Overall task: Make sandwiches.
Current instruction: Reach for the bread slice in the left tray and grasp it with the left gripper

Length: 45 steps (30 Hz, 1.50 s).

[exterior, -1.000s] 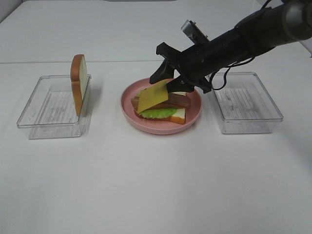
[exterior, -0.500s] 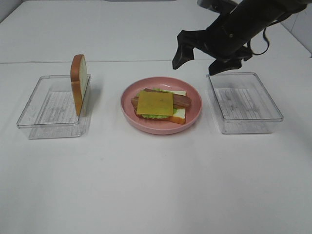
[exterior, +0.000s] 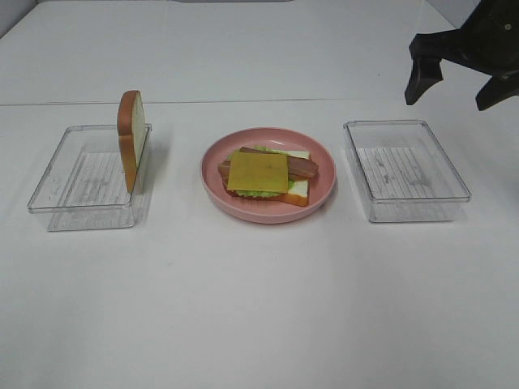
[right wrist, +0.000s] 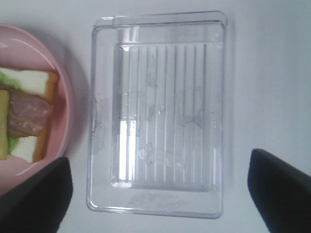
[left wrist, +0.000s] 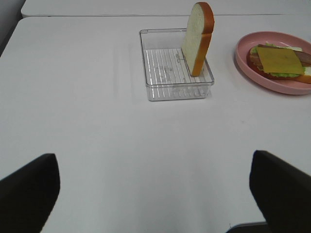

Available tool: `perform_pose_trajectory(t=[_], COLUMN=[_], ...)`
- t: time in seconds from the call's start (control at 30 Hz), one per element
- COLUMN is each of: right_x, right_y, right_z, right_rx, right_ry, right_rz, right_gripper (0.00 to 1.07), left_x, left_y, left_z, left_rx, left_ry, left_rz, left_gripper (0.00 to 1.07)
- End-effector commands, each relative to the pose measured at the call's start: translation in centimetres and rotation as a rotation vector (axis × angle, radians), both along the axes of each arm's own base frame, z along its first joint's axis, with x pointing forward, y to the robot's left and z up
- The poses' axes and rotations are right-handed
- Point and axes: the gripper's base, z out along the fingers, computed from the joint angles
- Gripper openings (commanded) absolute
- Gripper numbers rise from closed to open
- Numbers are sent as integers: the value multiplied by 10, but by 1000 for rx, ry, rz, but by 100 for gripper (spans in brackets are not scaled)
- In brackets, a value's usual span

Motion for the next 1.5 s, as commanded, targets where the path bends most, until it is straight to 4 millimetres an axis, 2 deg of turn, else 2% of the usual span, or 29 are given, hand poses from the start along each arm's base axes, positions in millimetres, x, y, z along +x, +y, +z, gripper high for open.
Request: perform_pose_trajectory(t=[0.03,0.2,0.4,0.43,0.47,0.53,0.63,0.7,0.73,0.77,0.8,0.83,0.87,0.9,0.97,1.0,1.03,1.07,1.17,1.23,1.33,1.4,1.5], right_x=[-3,-12,-35,-52,-52,-101,-112,-169,-169,-184,-184,-210,-224,-224,-274,-274,-286,-307,-316,-352,-359,-380,-391], right_y=[-7,-11,-12,-13,-13,-15,-16,-19,-19,-19,-19,-20,-21,-21,-23,-23,-24,-25,-25,-27,-27,-29,-31], right_z=[5,5,22,27,27,36,39,55,55,58,58,64,66,66,69,69,69,67,67,61,59,48,37], right_rx=[-12,-75,-76,-76,-76,-72,-71,-67,-67,-64,-64,-58,-54,-54,-29,-29,-24,-18,-16,-3,0,-7,-12], right_ry=[17,96,124,123,123,119,111,34,34,5,5,-51,-82,-82,-195,-195,-222,-275,-300,-421,-452,-538,-584], right_rz=[4,23,25,24,24,12,11,9,9,4,4,-4,-11,-11,-47,-47,-52,-55,-55,-61,-63,-67,-70], right_gripper=[95,95,95,95,95,94,94,94,94,94,94,94,94,94,94,94,94,94,94,94,94,94,94], left_x=[-2,-2,-2,-2,-2,-2,-2,-2,-2,-2,-2,-2,-2,-2,-2,-2,-2,-2,-2,-2,-2,-2,-2], left_y=[-1,-1,-1,-1,-1,-1,-1,-1,-1,-1,-1,-1,-1,-1,-1,-1,-1,-1,-1,-1,-1,-1,-1], left_z=[0,0,0,0,0,0,0,0,0,0,0,0,0,0,0,0,0,0,0,0,0,0,0], left_rx=[-11,-11,-11,-11,-11,-11,-11,-11,-11,-11,-11,-11,-11,-11,-11,-11,-11,-11,-11,-11,-11,-11,-11], left_ry=[-26,-26,-26,-26,-26,-26,-26,-26,-26,-26,-26,-26,-26,-26,-26,-26,-26,-26,-26,-26,-26,-26,-26], left_rz=[-9,-9,-9,-9,-9,-9,-9,-9,-9,-9,-9,-9,-9,-9,-9,-9,-9,-9,-9,-9,-9,-9,-9], left_gripper=[98,98,98,98,98,98,98,98,98,98,98,98,98,98,98,98,98,98,98,98,98,98,98])
